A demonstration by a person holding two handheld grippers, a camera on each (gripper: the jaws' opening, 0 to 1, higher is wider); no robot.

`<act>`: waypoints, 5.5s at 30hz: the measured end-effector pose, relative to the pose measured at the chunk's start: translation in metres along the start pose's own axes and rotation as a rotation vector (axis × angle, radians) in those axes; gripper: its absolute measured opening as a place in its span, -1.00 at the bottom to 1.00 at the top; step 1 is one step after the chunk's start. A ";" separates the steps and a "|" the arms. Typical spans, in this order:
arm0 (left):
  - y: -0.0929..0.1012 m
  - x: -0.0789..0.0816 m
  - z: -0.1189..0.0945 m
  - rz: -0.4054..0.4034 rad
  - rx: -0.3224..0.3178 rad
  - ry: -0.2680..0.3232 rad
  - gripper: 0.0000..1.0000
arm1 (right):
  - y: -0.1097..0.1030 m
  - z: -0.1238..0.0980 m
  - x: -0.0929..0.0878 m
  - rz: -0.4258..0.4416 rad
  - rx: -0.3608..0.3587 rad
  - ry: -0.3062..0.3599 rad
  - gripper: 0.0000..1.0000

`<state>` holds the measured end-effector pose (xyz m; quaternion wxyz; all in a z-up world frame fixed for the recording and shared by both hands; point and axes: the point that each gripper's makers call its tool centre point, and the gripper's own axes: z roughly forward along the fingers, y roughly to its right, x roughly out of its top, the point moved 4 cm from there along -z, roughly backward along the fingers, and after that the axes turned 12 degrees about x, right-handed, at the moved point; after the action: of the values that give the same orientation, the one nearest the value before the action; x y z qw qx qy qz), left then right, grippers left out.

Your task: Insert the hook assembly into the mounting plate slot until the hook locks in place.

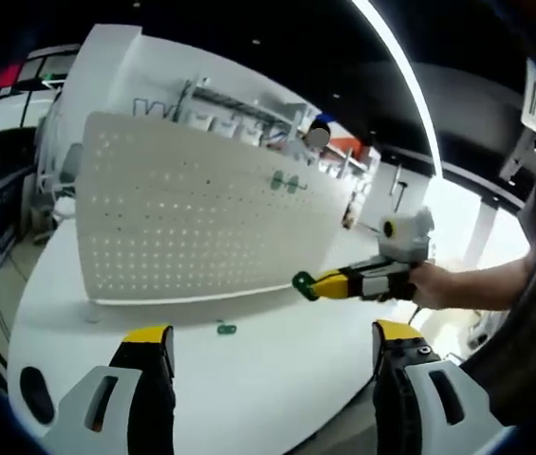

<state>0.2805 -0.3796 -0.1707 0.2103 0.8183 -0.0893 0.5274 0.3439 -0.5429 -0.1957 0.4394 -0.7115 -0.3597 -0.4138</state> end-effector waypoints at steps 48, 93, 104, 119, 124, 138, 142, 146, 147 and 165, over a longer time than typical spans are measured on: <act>0.054 0.028 -0.010 -0.197 -0.428 0.066 -0.59 | -0.100 0.001 0.022 0.344 0.762 0.355 -1.00; 0.022 0.008 0.007 -0.076 -0.184 -0.047 -0.96 | -0.071 0.027 0.004 0.015 0.359 -0.066 -0.76; 0.006 -0.012 0.021 0.039 -0.049 -0.125 -0.96 | -0.078 0.029 0.009 -0.178 0.203 -0.230 -0.67; -0.009 -0.014 0.025 -0.116 0.078 -0.153 -0.96 | -0.097 0.040 0.015 -0.328 0.092 -0.310 -0.68; -0.005 -0.012 0.025 -0.166 0.063 -0.137 -0.95 | -0.098 0.045 0.016 -0.260 0.108 -0.273 -0.70; 0.012 -0.006 0.027 -0.237 0.015 -0.113 -0.95 | -0.091 0.053 0.011 -0.299 0.078 -0.309 -0.82; 0.014 -0.005 0.027 -0.260 0.006 -0.110 -0.95 | -0.090 0.053 0.012 -0.296 0.072 -0.308 -0.86; 0.015 -0.005 0.026 -0.263 0.005 -0.105 -0.95 | -0.091 0.052 0.014 -0.290 0.074 -0.292 -0.89; 0.015 -0.005 0.025 -0.263 0.004 -0.105 -0.95 | -0.090 0.052 0.014 -0.297 0.073 -0.291 -0.91; 0.018 0.000 0.027 -0.327 0.017 -0.075 -0.95 | -0.084 0.052 0.015 -0.210 0.018 -0.251 -0.96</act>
<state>0.2958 -0.4074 -0.1755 0.2827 0.8429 0.0419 0.4560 0.2907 -0.4626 -0.1684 0.3517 -0.7122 -0.4879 -0.3619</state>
